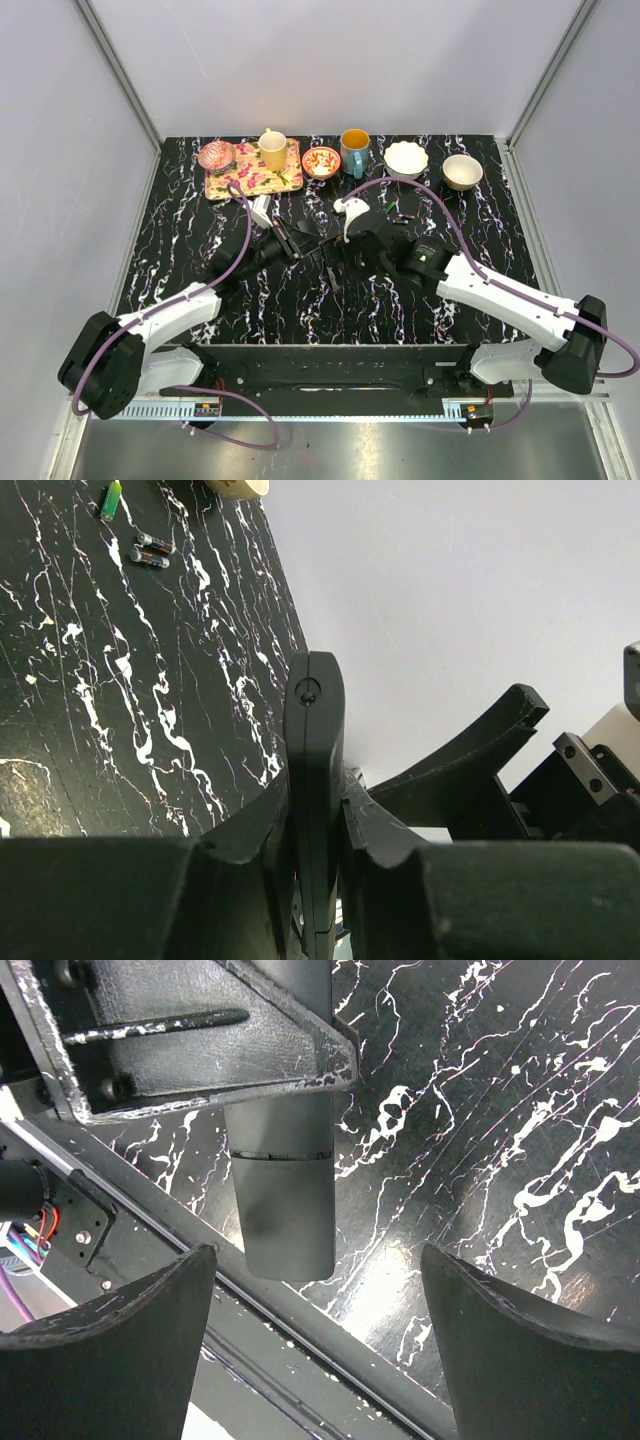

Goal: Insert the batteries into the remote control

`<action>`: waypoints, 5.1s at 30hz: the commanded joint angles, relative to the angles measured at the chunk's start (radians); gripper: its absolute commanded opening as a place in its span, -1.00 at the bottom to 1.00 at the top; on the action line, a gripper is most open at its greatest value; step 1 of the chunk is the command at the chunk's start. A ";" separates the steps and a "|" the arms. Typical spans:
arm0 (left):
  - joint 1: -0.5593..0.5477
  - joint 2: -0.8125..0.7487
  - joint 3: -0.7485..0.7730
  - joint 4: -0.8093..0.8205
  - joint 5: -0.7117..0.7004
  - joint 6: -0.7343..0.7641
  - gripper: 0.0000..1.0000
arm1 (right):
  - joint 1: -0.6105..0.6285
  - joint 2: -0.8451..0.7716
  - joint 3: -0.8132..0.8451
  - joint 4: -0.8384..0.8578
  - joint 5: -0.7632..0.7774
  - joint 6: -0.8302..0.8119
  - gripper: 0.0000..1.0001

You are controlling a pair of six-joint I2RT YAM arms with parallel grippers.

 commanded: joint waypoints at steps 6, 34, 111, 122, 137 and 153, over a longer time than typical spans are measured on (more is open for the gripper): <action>0.003 -0.009 0.037 0.066 0.038 -0.014 -1.00 | 0.011 0.047 0.062 0.001 -0.006 -0.057 0.67; 0.003 -0.015 0.032 0.048 0.015 -0.005 -1.00 | 0.023 0.045 0.035 0.009 -0.053 -0.062 -0.28; 0.141 -0.652 -0.281 -0.326 0.005 0.033 -1.00 | -0.492 0.558 -0.028 0.108 -0.119 -0.043 0.18; 0.141 -0.681 -0.264 -0.351 -0.032 0.033 -1.00 | -0.457 0.300 -0.008 0.098 -0.130 0.027 0.43; 0.147 -1.032 -0.288 -0.446 -0.176 0.120 -1.00 | -0.227 0.407 0.039 0.472 0.036 -0.091 0.45; 0.146 -1.139 -0.098 -0.702 -0.213 0.225 -1.00 | -0.142 0.949 0.604 0.429 -0.204 -0.125 0.37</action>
